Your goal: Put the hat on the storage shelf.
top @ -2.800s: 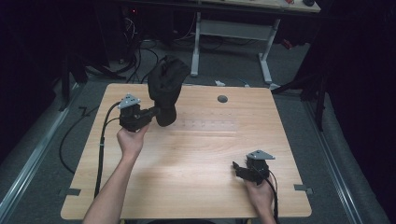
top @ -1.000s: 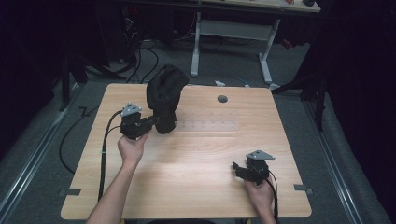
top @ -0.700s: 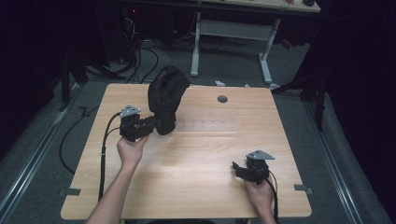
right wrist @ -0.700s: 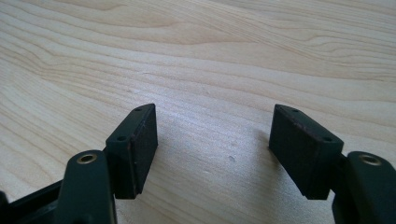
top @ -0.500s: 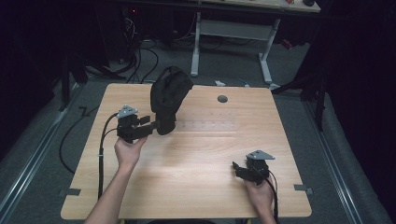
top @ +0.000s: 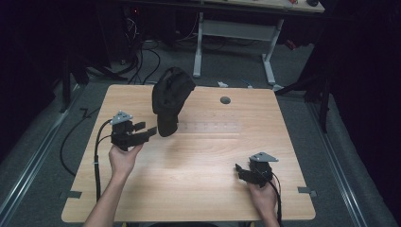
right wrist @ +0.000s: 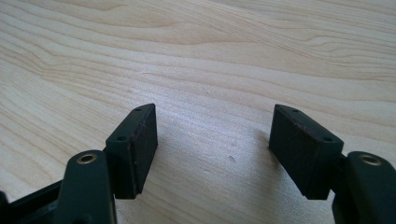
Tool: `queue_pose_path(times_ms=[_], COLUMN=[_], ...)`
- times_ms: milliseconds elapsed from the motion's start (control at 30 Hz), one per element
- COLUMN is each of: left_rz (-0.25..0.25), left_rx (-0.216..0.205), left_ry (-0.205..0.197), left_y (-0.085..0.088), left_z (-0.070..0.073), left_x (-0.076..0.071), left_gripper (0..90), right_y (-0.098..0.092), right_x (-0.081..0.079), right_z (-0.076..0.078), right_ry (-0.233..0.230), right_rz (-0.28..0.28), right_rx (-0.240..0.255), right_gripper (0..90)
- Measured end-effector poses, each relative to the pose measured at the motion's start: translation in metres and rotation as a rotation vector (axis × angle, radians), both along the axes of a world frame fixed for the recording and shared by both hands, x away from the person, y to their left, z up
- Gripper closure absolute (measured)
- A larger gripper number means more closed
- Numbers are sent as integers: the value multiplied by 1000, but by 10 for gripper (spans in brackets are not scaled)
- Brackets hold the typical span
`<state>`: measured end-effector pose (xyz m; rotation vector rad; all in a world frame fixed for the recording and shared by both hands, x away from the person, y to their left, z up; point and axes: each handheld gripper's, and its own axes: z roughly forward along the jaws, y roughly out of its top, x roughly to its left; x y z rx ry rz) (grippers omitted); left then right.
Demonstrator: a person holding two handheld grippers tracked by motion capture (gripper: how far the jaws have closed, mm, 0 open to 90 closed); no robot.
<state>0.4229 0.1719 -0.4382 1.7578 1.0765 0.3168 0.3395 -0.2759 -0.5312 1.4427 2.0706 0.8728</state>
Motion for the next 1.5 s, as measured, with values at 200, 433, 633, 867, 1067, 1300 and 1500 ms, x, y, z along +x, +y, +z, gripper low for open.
queue_pose_path(times_ms=[200, 433, 633, 867, 1067, 1300, 1500], left_rz=[11, 24, 20, 10, -1, -8, -7], left_rx=[-8, -20, -24, -21, -22, -11, -2], left_ry=[3, -2, 5, 17, 34, 45, 62], left_y=[8, 15, 15, 14, 15, 14, 12], left_z=[-1, -2, -6, -15, -28, -36, -45], left_x=[-9, -23, -33, -41, -48, -53, -57], left_gripper=[394, 399, 397, 389, 385, 386, 384], right_y=[0, 0, 0, 0, 0, 0, 0], right_x=[0, 0, 0, 0, 0, 0, 0], right_z=[0, 0, 0, 0, 0, 0, 0], right_ry=[0, 0, 0, 0, 0, 0, 0], right_rz=[0, 0, 0, 0, 0, 0, 0], right_rx=[0, 0, 0, 0, 0, 0, 0], right_gripper=[326, 326, 326, 326, 326, 326, 326])
